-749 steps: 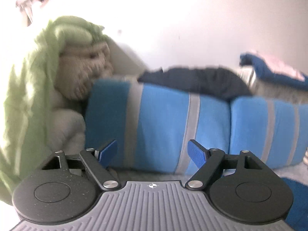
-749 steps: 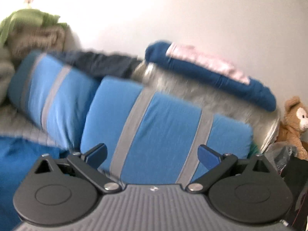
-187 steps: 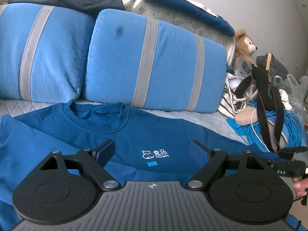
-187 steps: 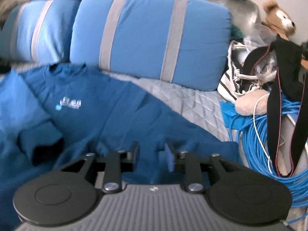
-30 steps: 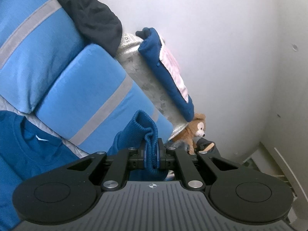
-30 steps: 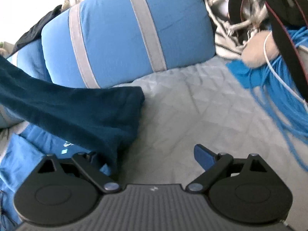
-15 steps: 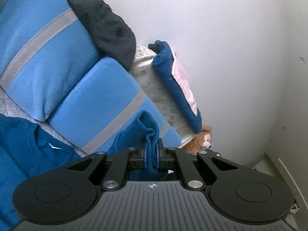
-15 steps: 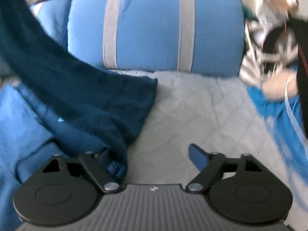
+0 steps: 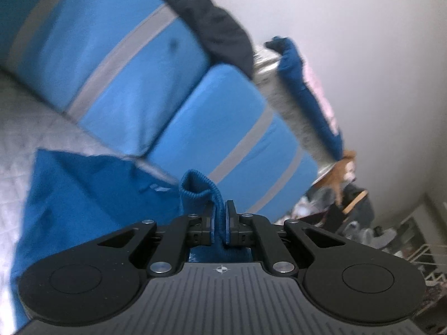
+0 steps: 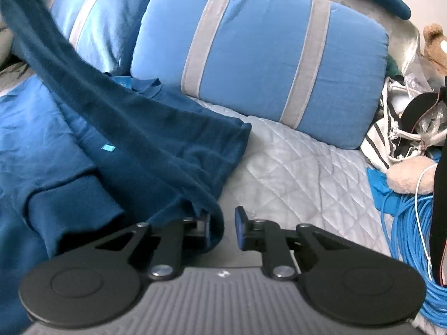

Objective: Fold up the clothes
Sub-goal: 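Carry the held sleeve cuff with the left tool across the sweatshirt, then lower the cuff onto the sweatshirt and open the left tool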

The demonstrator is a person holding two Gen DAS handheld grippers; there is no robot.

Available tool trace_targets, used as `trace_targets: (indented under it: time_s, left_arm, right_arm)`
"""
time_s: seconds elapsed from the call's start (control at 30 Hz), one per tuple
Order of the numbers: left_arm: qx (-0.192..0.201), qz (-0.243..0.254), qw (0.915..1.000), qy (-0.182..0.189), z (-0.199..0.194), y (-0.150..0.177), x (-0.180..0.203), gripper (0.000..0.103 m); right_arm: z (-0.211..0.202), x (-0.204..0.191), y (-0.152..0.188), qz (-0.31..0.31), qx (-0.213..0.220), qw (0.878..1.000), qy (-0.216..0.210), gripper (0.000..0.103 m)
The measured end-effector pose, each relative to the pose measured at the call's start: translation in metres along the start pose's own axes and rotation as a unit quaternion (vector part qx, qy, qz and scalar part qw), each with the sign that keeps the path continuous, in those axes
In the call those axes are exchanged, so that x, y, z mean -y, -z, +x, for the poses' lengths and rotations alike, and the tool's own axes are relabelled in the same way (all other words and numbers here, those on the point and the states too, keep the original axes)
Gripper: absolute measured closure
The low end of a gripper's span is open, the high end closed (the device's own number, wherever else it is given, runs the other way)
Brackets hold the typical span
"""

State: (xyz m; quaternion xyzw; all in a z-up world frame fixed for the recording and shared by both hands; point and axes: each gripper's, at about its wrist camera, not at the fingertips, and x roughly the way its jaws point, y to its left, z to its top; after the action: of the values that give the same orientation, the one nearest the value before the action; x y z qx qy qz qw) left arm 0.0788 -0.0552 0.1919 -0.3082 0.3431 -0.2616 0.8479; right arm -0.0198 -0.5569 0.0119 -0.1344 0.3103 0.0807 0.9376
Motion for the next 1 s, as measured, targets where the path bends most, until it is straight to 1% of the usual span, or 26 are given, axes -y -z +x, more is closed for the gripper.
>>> trace_targets:
  time_s: [0.23,0.4,0.5,0.63,0.67,0.87,1.0]
  left_arm:
    - [-0.031,-0.019,0.9982,-0.048,-0.013,0.026,-0.057,0.097]
    - [-0.058,-0.005,0.9950,-0.081,-0.012,0.045,-0.080,0.098]
    - [-0.073,0.009,0.9924,-0.099,-0.014,0.054,-0.088,0.098]
    - [-0.090,0.043,0.9870,-0.126,-0.012,0.066,-0.097,0.098]
    - [-0.092,0.051,0.9856,-0.132,-0.011,0.070,-0.099,0.098]
    - [-0.085,0.078,0.9812,-0.155,-0.010,0.082,-0.106,0.098]
    - [-0.082,0.108,0.9757,-0.172,-0.013,0.086,-0.102,0.098]
  right_arm:
    - [-0.002,-0.004,-0.003,-0.001,0.003,1.000,-0.003,0.086]
    - [-0.003,-0.009,-0.003,-0.007,0.001,1.000,-0.005,0.085]
    - [-0.003,-0.011,-0.002,-0.011,0.000,1.000,-0.005,0.085]
    - [-0.003,-0.015,-0.002,-0.017,-0.002,1.000,-0.006,0.083]
    - [-0.003,-0.016,-0.002,-0.018,-0.003,1.000,-0.006,0.080]
    - [-0.004,-0.017,-0.002,-0.024,-0.003,1.000,-0.012,0.066]
    - [-0.003,-0.016,-0.003,-0.026,-0.003,1.000,-0.017,0.065]
